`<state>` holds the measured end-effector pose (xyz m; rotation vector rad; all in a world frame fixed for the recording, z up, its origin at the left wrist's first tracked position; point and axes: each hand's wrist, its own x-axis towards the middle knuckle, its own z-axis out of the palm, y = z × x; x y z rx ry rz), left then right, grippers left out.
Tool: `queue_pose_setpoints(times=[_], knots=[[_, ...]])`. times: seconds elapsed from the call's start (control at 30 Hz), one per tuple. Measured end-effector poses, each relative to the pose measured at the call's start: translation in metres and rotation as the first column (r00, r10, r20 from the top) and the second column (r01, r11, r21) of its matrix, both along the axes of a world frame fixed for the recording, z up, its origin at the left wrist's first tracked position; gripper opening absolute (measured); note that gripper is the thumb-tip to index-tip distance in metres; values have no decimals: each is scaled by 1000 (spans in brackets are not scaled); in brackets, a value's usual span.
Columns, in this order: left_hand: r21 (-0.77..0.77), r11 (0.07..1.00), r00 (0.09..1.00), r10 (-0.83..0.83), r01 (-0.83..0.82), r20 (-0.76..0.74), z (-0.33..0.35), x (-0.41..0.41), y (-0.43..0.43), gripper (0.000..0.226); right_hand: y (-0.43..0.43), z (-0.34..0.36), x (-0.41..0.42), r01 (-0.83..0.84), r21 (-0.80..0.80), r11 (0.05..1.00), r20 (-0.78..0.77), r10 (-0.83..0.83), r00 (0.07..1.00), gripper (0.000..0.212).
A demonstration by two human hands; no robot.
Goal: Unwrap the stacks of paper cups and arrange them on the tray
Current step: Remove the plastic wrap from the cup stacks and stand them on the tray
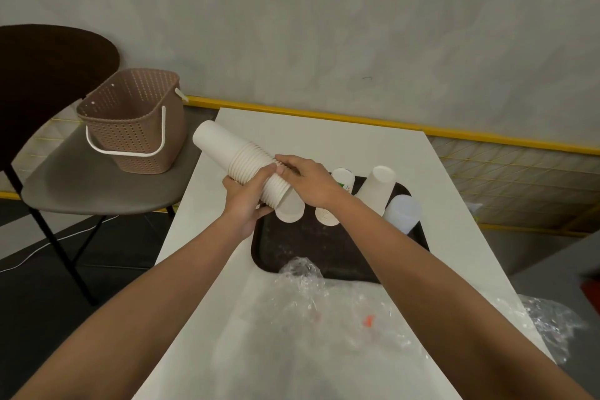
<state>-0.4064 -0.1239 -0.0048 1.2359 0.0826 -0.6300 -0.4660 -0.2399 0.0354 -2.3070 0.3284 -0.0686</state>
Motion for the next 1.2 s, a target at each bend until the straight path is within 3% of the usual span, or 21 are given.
queue_pose_setpoints(times=[0.3, 0.53, 0.87, 1.2], knots=[[150, 987, 969, 24, -62, 247, 5, 41, -39, 87, -41, -2, 35, -21, 66, 998, -9, 21, 1000, 47], [329, 943, 873, -118, -51, 473, -6, 63, -58, 95, -59, -11, 50, 7, 120, 993, -80, 3, 997, 50], [431, 900, 722, -341, 64, 602, -31, 63, -73, 103, -78, -25, 51, 146, 195, 970, -213, -103, 972, 68], [518, 849, 677, -442, 103, 589, -52, 59, -73, 102, -76, -11, 57, 181, 341, 922, -23, -185, 983, 62]])
